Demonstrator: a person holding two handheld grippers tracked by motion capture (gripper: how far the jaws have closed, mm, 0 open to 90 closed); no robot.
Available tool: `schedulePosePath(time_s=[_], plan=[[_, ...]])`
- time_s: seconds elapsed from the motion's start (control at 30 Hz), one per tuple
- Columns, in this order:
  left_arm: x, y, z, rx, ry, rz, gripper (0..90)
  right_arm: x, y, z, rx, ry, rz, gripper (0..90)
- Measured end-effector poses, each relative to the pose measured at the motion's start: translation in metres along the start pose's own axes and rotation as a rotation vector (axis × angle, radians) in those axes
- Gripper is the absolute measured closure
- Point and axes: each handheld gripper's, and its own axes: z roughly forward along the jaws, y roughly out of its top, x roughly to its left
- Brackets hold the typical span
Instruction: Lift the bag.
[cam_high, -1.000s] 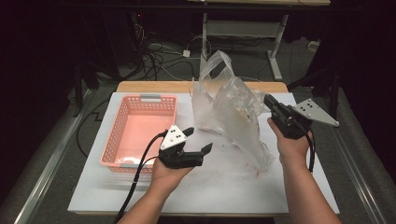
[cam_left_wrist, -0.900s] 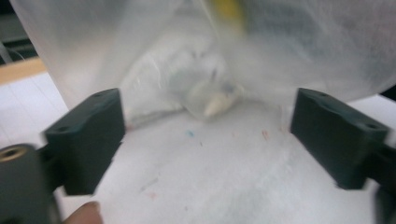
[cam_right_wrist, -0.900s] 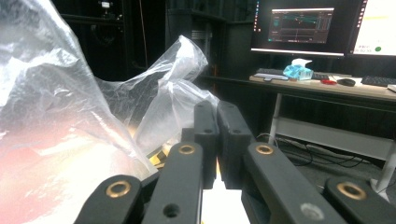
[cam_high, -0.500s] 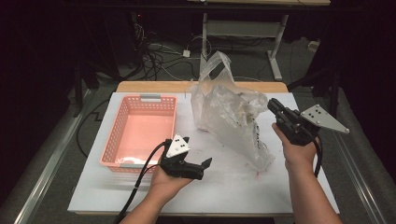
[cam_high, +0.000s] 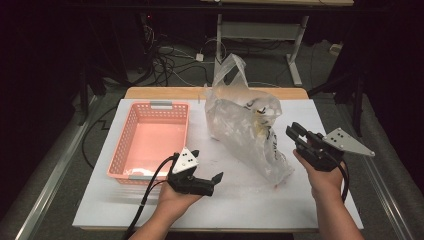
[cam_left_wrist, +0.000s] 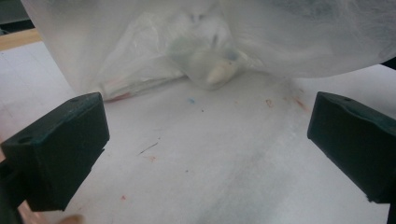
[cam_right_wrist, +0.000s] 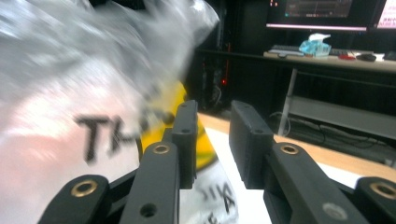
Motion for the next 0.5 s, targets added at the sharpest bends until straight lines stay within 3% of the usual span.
schedulePosePath(time_s=[0.3,0.43,0.5], plan=[[0.001,-0.003,-0.002,0.004,0.009,0.0,0.0,-0.001,-0.031,-0.007,0.107,0.006,0.017,65.2],[0.001,-0.005,-0.005,0.044,0.009,0.034,0.0,-0.002,-0.046,-0.008,0.17,0.016,0.008,55.0],[0.0,-0.007,-0.006,0.039,0.009,0.025,0.0,-0.002,-0.054,-0.01,0.191,0.026,0.01,48.5]])
